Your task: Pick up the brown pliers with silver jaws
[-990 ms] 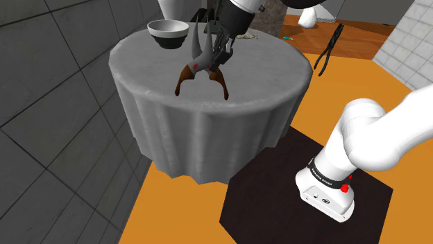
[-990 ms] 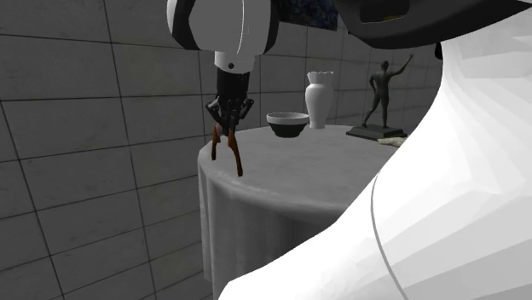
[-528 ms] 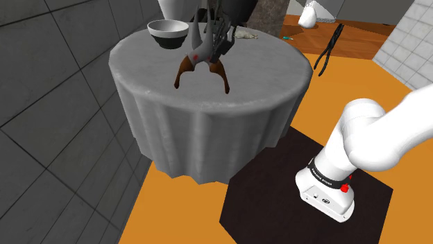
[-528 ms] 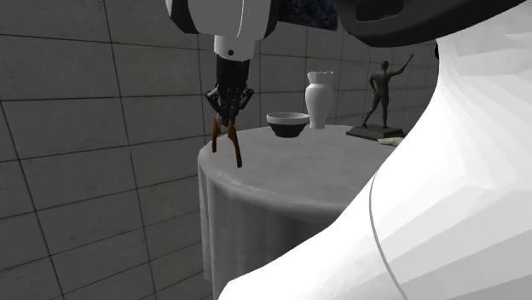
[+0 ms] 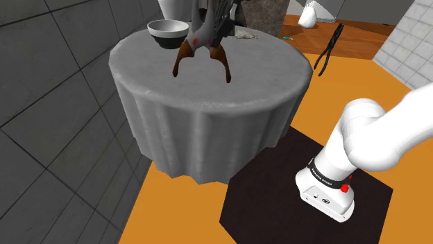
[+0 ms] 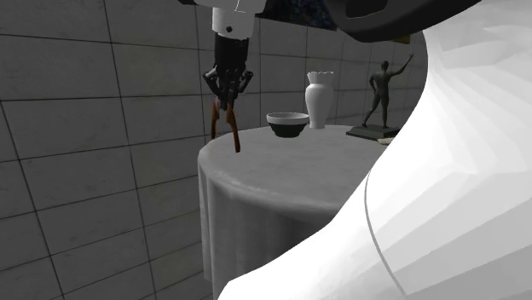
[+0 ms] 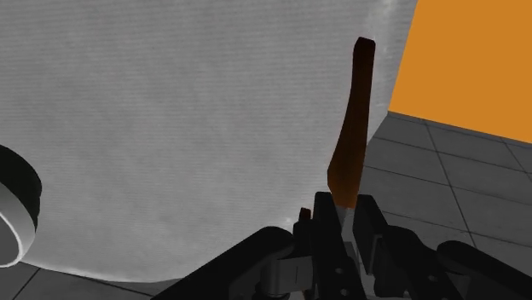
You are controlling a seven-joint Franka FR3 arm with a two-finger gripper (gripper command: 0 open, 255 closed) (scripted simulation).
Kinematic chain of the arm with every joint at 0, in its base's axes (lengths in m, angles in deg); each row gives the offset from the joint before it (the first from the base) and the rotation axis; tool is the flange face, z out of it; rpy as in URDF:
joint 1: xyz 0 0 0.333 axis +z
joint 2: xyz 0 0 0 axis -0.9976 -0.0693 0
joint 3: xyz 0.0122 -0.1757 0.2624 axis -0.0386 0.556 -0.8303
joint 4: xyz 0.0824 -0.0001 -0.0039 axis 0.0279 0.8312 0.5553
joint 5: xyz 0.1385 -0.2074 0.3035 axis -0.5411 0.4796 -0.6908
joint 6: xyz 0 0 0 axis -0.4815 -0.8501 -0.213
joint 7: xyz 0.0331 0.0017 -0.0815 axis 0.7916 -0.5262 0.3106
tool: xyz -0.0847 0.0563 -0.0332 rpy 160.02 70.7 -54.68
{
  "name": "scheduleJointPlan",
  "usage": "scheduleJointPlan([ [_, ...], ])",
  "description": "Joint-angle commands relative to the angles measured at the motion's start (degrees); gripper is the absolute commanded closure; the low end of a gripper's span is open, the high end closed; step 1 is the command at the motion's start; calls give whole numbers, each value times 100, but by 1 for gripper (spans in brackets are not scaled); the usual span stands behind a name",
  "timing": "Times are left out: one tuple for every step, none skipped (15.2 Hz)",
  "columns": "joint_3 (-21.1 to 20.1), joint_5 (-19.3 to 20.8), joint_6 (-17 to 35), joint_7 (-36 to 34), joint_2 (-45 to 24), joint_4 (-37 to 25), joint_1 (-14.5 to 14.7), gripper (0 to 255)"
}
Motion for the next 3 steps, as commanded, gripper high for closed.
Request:
scheduleJointPlan([
  [10, 9, -129, -3, -48, -175, -6, 255],
  [10, 10, -140, -4, -50, -188, -6, 255],
  [10, 10, -140, -4, -51, -189, -6, 255],
])
